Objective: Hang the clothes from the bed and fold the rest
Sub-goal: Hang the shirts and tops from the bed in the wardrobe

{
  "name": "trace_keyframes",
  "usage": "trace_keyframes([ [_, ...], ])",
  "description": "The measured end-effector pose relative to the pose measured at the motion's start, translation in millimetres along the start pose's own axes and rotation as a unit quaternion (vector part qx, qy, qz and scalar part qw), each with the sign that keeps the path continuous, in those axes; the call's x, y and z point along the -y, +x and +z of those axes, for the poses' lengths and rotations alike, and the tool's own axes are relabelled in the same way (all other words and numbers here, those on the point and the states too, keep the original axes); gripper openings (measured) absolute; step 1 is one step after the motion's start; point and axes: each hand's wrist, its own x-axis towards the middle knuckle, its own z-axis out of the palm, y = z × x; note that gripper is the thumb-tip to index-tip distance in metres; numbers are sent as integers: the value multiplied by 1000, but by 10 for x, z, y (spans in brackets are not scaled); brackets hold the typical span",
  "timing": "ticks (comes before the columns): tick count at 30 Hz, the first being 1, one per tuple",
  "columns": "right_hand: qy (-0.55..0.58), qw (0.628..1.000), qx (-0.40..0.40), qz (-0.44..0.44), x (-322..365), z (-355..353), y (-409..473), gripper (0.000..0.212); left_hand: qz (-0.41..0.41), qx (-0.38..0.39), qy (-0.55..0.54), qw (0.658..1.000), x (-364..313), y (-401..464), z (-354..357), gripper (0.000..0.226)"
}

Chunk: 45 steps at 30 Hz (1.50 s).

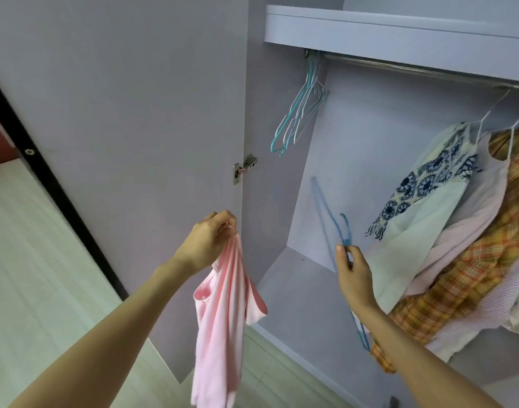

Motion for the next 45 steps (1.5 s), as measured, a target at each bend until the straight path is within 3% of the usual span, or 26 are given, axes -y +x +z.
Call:
trace_keyframes([
  [4, 77, 995, -37, -51, 146, -38, -49, 27, 0, 1, 18, 1000, -75, -59, -105, 13],
  [7, 194, 981, 16, -19, 323, -27, -31, 17, -17, -19, 20, 999, -143, -96, -231, 12],
  [9, 224, 974, 33, 0, 389, -8, 6, 23, -23, -41, 20, 999, -188, -137, -323, 14],
  [16, 150, 989, -4, -5, 424, 0, 229, 30, -13, -90, 49, 995, -323, -337, -686, 17],
  [31, 108, 985, 63, -119, 687, 98, 368, 21, -11, -140, 39, 989, -612, -390, -671, 17],
  [39, 69, 972, 162, -153, 875, 318, 203, 23, 3, -83, 58, 995, -782, -308, -404, 18],
  [42, 95, 973, 177, -116, 868, 367, 178, 32, -14, -68, 66, 995, -739, -357, -394, 17],
  [45, 62, 976, 166, -128, 808, 342, 230, 24, -26, -78, 70, 994, -689, -439, -492, 17],
])
